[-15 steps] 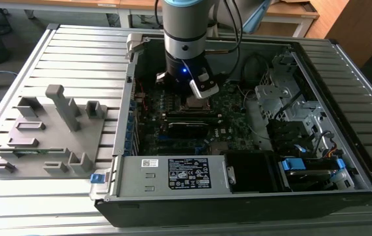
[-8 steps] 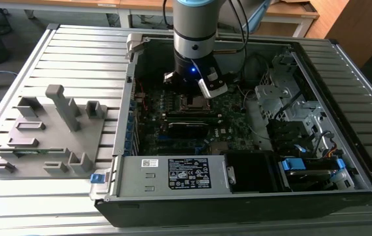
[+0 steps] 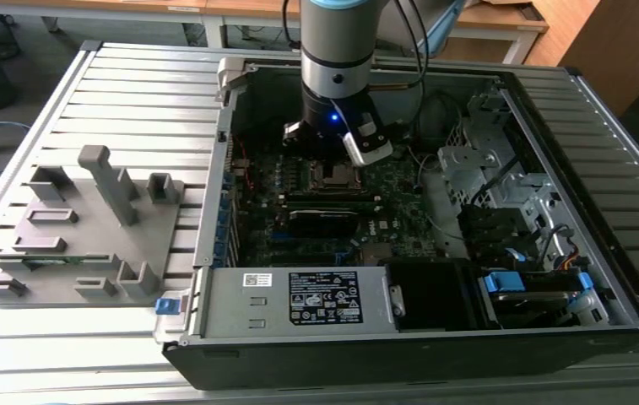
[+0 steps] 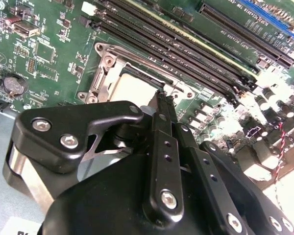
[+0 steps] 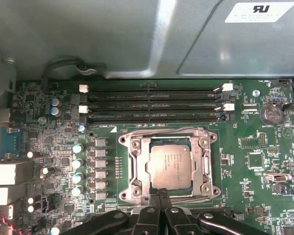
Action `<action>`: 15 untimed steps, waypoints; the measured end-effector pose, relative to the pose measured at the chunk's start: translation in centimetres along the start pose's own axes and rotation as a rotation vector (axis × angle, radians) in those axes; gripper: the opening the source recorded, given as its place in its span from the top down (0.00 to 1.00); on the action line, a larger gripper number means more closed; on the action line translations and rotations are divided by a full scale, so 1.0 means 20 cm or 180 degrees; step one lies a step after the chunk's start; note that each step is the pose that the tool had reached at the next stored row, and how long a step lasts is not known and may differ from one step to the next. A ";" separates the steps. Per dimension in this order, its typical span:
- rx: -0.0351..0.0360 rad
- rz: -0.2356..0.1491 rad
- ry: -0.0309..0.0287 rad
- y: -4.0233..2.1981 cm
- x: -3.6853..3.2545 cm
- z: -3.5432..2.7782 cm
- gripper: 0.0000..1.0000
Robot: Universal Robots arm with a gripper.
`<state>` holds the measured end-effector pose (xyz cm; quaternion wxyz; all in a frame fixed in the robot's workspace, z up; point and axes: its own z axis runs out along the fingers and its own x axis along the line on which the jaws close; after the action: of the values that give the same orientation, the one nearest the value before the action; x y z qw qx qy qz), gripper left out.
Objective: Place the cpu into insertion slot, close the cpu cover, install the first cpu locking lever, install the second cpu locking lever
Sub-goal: 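Install the second cpu locking lever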
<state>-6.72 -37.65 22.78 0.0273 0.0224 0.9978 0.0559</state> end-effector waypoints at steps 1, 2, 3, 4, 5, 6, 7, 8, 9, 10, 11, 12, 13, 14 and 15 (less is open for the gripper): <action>0.0000 0.0000 0.0000 0.001 -0.001 0.000 0.89; 0.0000 0.0000 0.0000 0.001 -0.002 0.000 0.89; 0.0000 0.0000 0.0000 0.001 -0.003 0.000 0.89; 0.0000 0.0000 0.0000 0.002 -0.005 0.000 0.89; 0.0000 0.0000 0.0000 0.002 -0.006 0.000 0.89; 0.0000 0.0000 0.0000 0.002 -0.006 0.000 0.89; 0.0000 0.0000 0.0000 0.002 -0.006 -0.001 0.89; 0.0000 0.0000 0.0000 0.002 -0.006 -0.003 0.89; 0.0000 0.0000 0.0000 0.002 -0.006 -0.003 0.89; 0.0000 0.0000 0.0000 0.002 -0.006 -0.004 0.89; 0.0000 0.0000 0.0000 0.002 -0.006 -0.004 0.89; 0.0000 0.0000 0.0000 0.002 -0.006 -0.004 0.89; 0.0000 0.0000 0.0000 0.002 -0.006 -0.005 0.89; 0.0000 0.0000 0.0000 0.002 -0.006 -0.005 0.89; 0.0000 0.0000 0.0000 0.002 -0.006 -0.006 0.89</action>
<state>-6.60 -37.62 22.90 0.0273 0.0224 0.9978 0.0558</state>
